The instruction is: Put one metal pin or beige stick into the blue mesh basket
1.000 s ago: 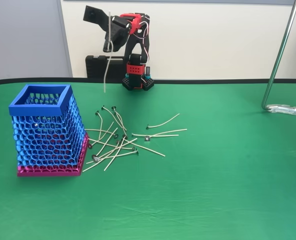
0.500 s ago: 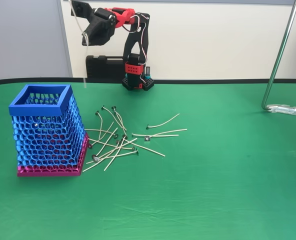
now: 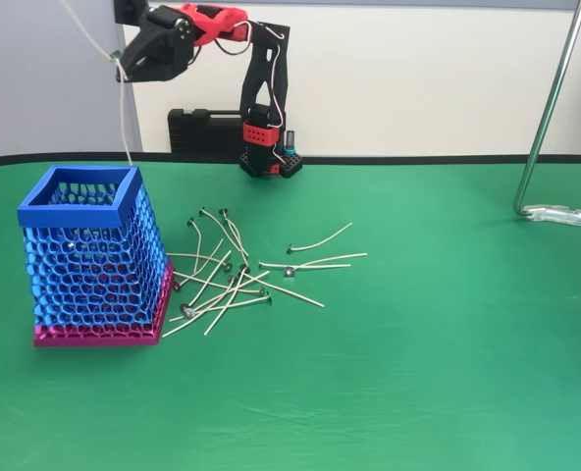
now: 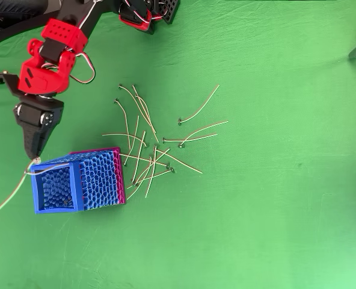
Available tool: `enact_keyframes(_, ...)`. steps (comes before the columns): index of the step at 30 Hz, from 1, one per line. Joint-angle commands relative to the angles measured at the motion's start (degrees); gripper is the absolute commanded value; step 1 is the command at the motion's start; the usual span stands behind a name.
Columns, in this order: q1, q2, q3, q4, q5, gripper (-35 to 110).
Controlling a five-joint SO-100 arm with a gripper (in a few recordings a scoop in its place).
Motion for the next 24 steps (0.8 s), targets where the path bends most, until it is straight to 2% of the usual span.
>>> enact_keyframes(1, 1.76, -2.2, -5.8, 1.67, 0.62, 0)
enact_keyframes(9, 4.04, -10.37, -16.26, 7.91, 1.58, 0)
enact_keyframes(24, 3.52, -21.27, -25.22, 11.78, -3.16, 1)
